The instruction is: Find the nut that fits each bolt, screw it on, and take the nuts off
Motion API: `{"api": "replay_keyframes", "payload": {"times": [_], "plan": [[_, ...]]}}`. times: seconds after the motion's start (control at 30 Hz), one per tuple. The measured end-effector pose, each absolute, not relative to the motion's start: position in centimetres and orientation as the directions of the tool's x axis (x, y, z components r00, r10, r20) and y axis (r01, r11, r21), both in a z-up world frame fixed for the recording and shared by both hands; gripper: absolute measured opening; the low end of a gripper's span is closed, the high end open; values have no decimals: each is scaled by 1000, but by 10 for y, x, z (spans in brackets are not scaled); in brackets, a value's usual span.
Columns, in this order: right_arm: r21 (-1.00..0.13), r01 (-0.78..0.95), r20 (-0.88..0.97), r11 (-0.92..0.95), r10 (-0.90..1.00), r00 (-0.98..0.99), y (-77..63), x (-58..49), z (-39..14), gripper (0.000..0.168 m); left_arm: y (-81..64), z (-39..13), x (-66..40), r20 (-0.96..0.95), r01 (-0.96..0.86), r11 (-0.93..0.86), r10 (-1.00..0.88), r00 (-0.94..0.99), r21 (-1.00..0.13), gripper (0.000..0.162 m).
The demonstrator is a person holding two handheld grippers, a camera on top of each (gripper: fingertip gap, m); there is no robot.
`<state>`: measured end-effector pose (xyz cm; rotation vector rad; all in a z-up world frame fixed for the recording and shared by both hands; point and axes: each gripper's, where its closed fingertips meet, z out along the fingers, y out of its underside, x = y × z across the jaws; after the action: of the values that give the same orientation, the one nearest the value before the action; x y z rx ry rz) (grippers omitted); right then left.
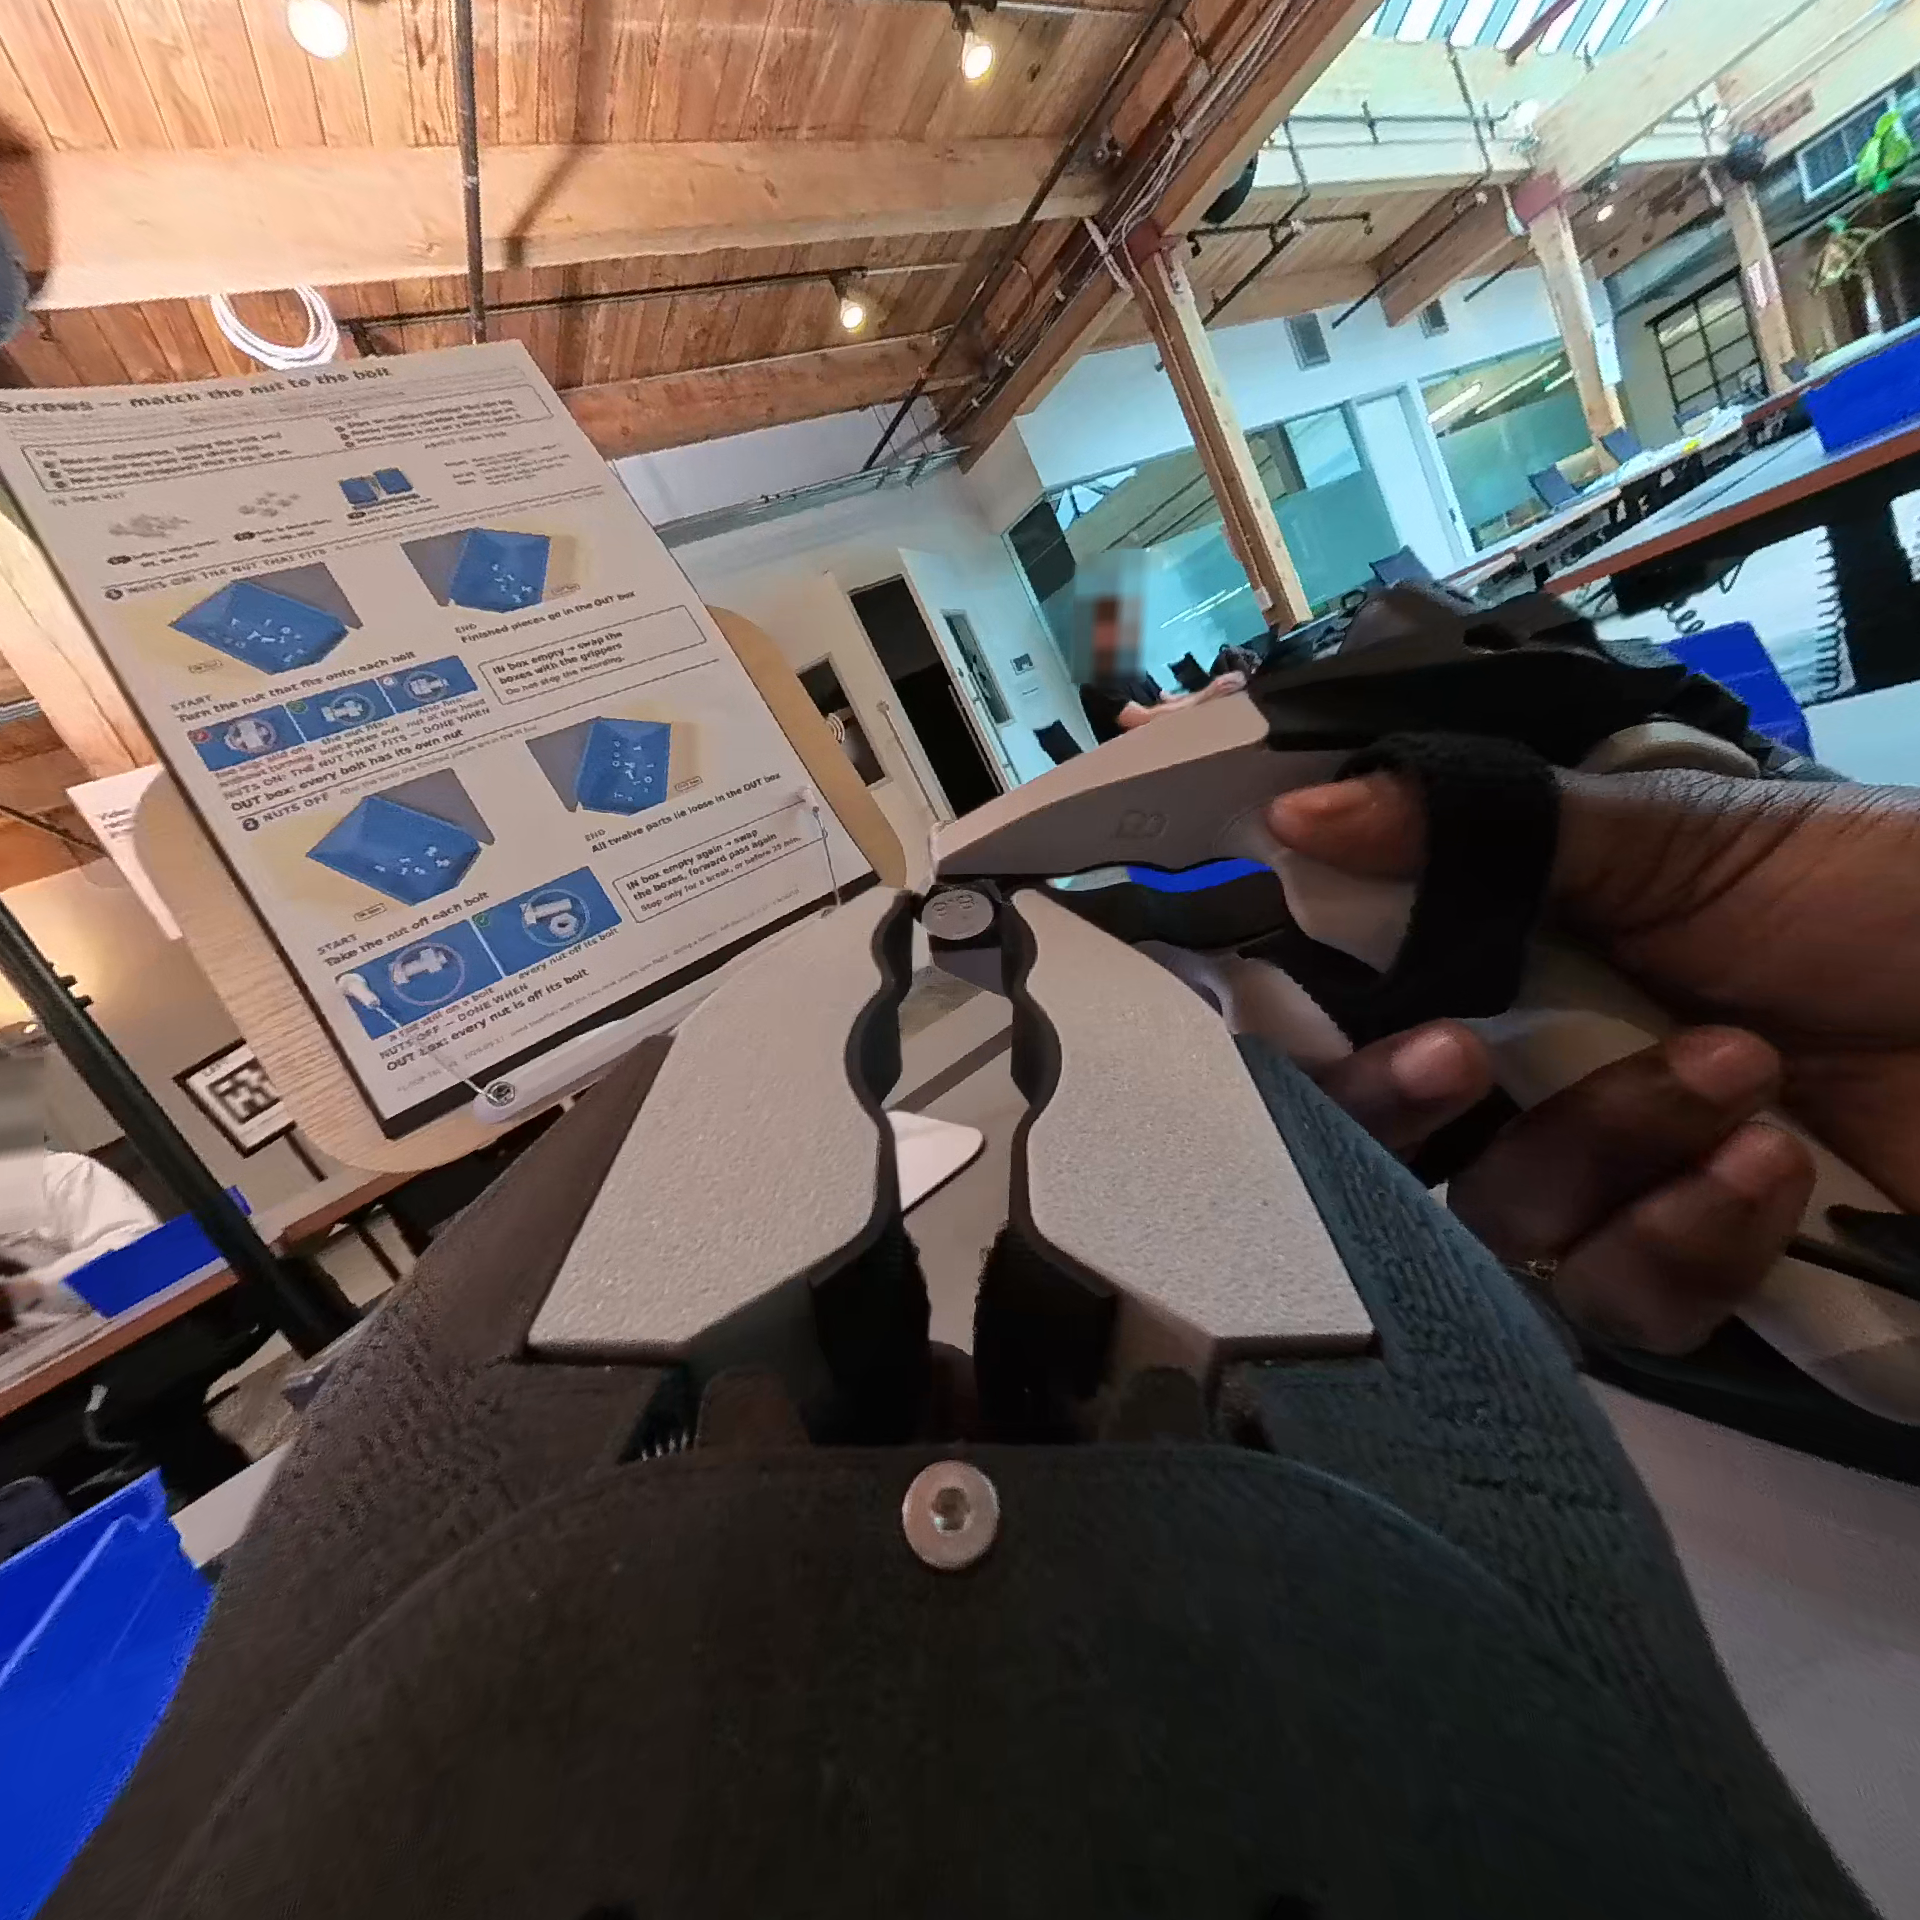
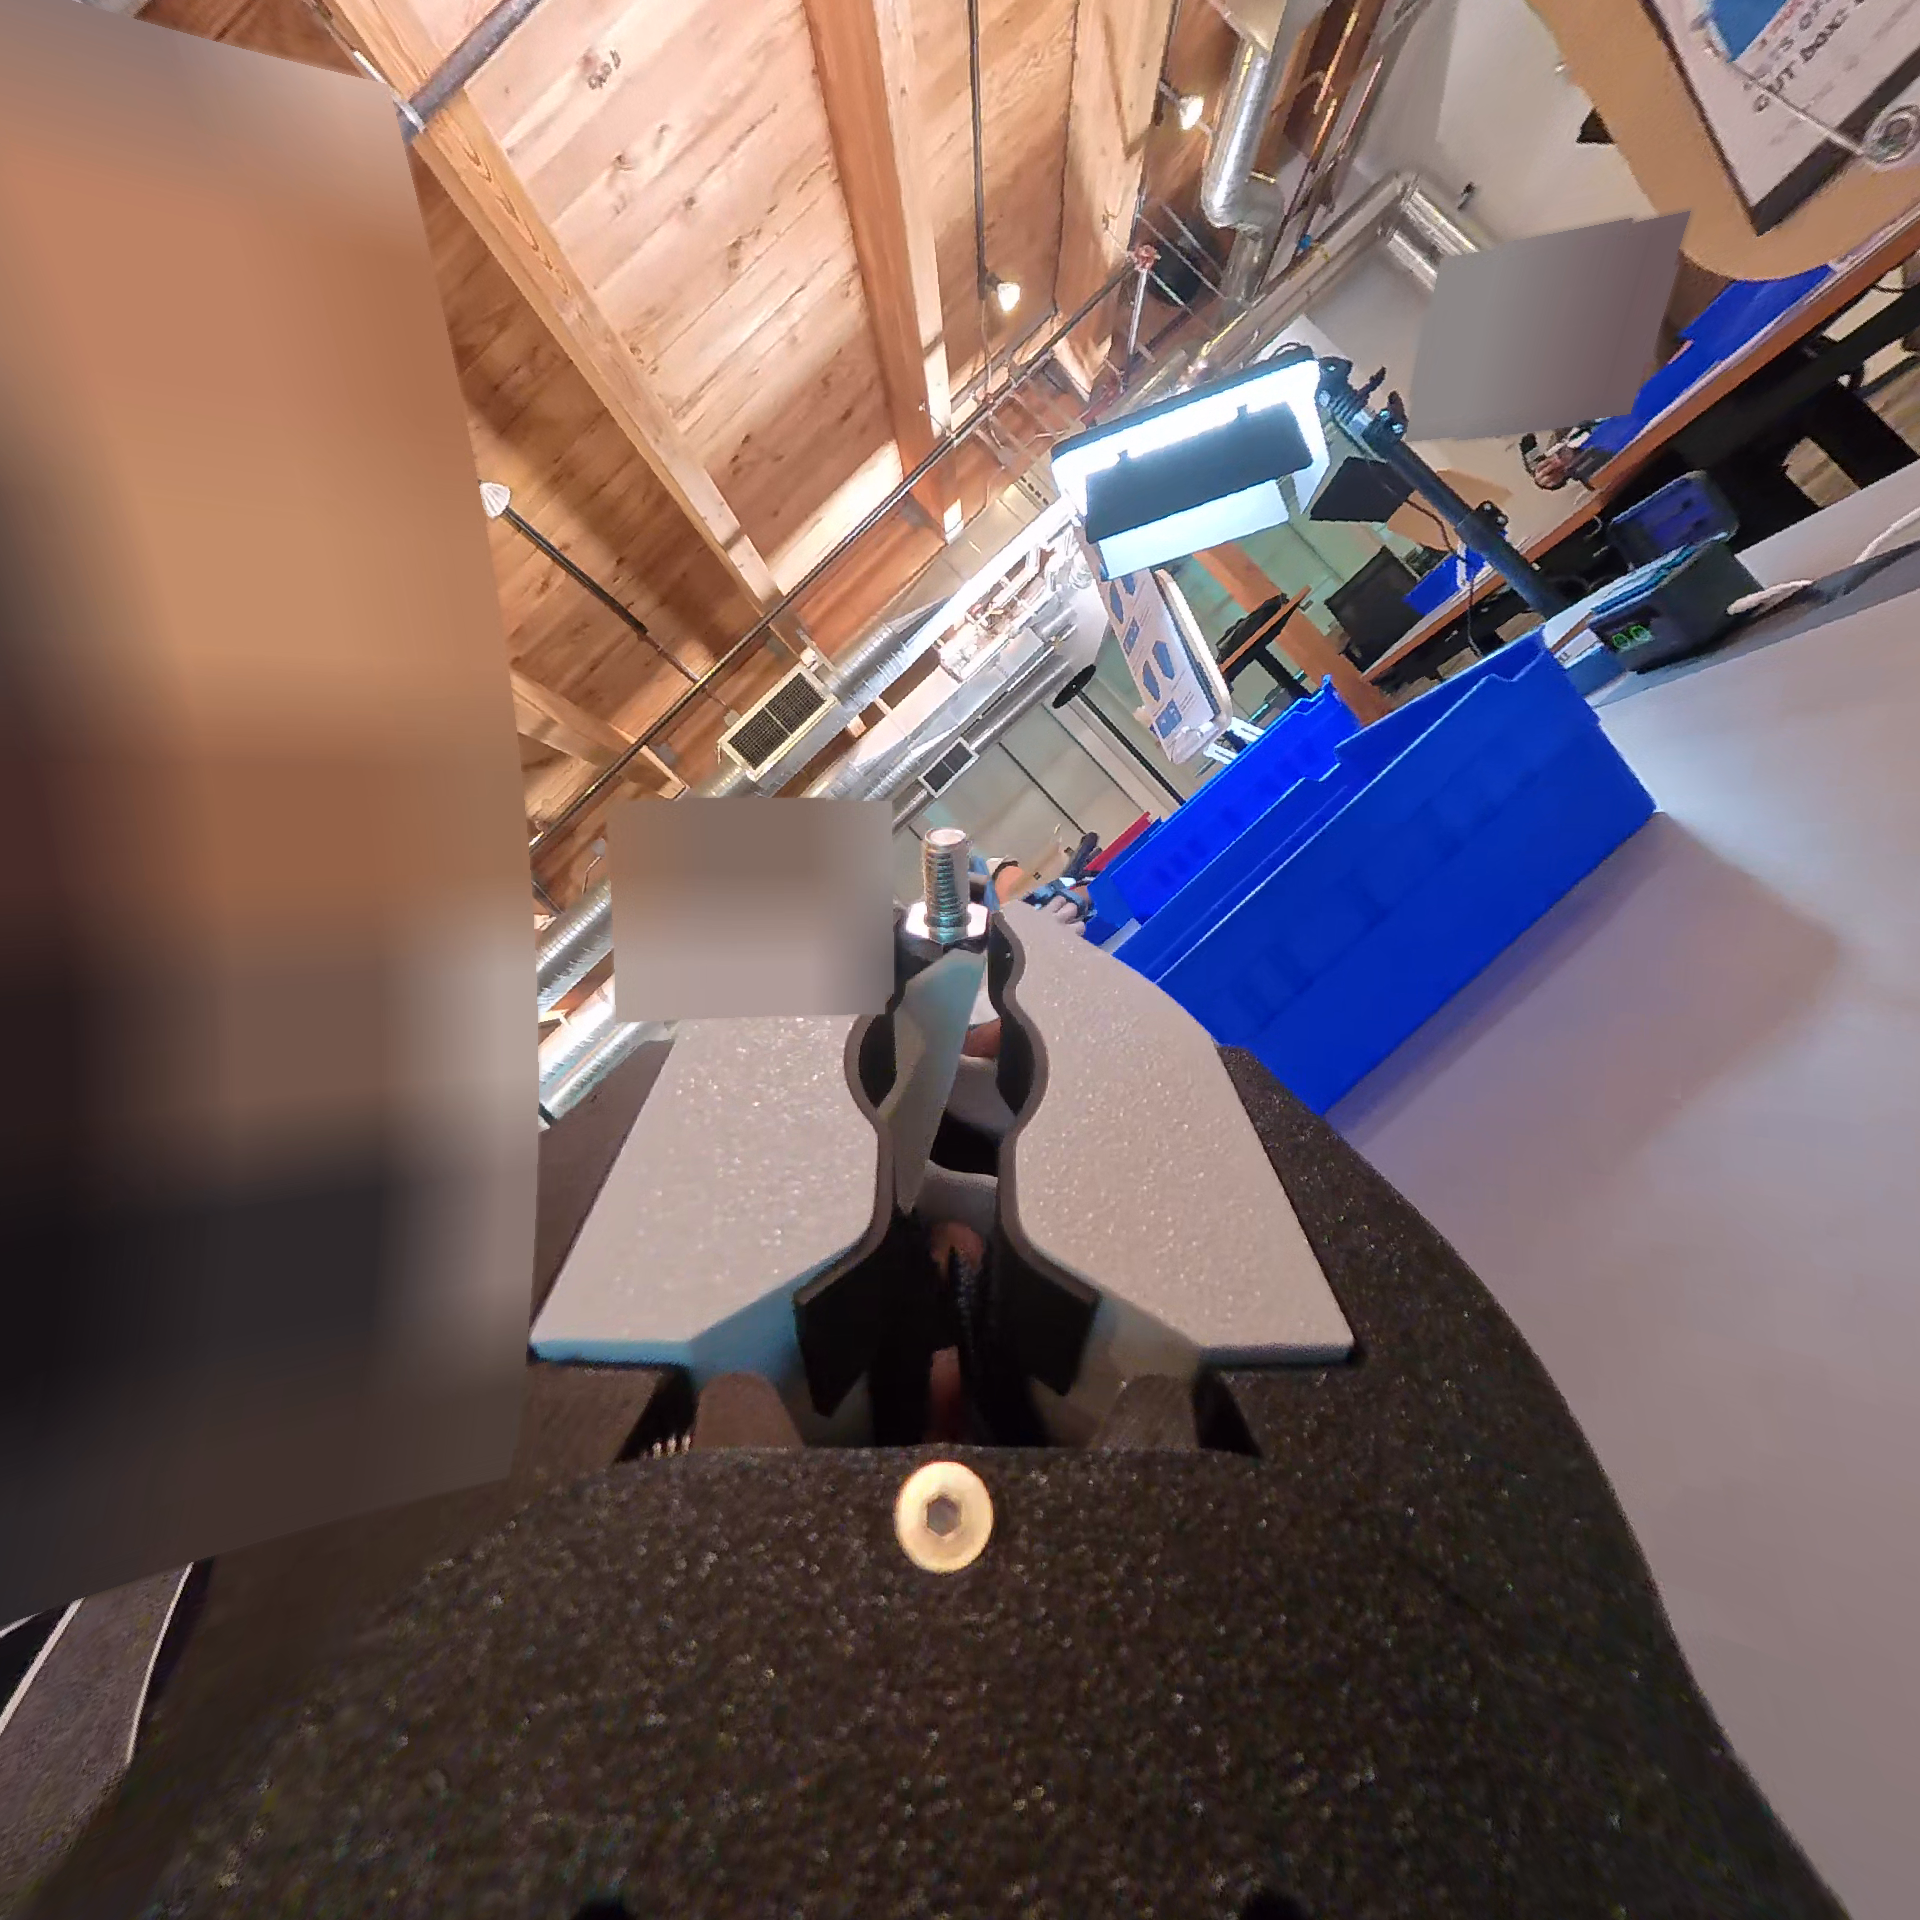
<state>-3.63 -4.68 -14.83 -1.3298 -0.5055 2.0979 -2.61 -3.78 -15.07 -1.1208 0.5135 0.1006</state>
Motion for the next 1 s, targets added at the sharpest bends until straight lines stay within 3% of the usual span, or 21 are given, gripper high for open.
{"api": "replay_keyframes", "payload": {"times": [0.17,0.23,0.37,0.7,0.83,1.0], "plan": [[-707,-285,-592,-647,762,-263,-50,-34,-145,17,-43,-148,-23,-364,-209,462,-275,890,-862,16],[-775,-319,-511,-545,838,-190,-45,-27,-140,31,-47,-146,-23,-252,-60,448,-382,889,-892,16],[-857,-295,-398,-422,907,-140,-48,-20,-131,21,-51,-143,-25,-86,153,383,-540,837,-911,15],[-884,-216,-391,-414,909,-144,-49,-24,-138,8,-51,-152,-17,-106,114,336,-571,814,-935,16],[-962,-127,-239,-241,971,-29,-44,-20,-151,8,-41,-176,-16,-68,17,128,-631,773,-992,29],[-999,32,-14,-15,999,42,-49,-24,-170,8,-43,-202,-11,1,-75,-71,-731,682,-995,30]]}}
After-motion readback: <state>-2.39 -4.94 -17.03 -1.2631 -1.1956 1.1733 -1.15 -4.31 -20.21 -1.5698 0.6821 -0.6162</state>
